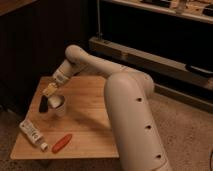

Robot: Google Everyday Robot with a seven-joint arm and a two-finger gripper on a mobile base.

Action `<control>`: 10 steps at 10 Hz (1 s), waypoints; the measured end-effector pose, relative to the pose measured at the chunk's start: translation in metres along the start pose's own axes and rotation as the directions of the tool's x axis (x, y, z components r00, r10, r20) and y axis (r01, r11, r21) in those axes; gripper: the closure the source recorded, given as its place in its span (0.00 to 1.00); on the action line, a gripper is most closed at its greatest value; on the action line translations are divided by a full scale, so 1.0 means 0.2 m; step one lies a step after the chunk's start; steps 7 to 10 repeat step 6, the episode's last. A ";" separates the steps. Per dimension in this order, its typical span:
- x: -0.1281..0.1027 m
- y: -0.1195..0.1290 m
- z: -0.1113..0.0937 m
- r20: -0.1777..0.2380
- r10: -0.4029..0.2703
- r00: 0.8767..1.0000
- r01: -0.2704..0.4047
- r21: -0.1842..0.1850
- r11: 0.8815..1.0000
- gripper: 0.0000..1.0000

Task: Place the white sponge in the ceramic cup

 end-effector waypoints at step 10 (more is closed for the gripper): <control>-0.02 0.01 0.02 -0.001 0.001 1.000 -0.001 0.002 1.000 0.79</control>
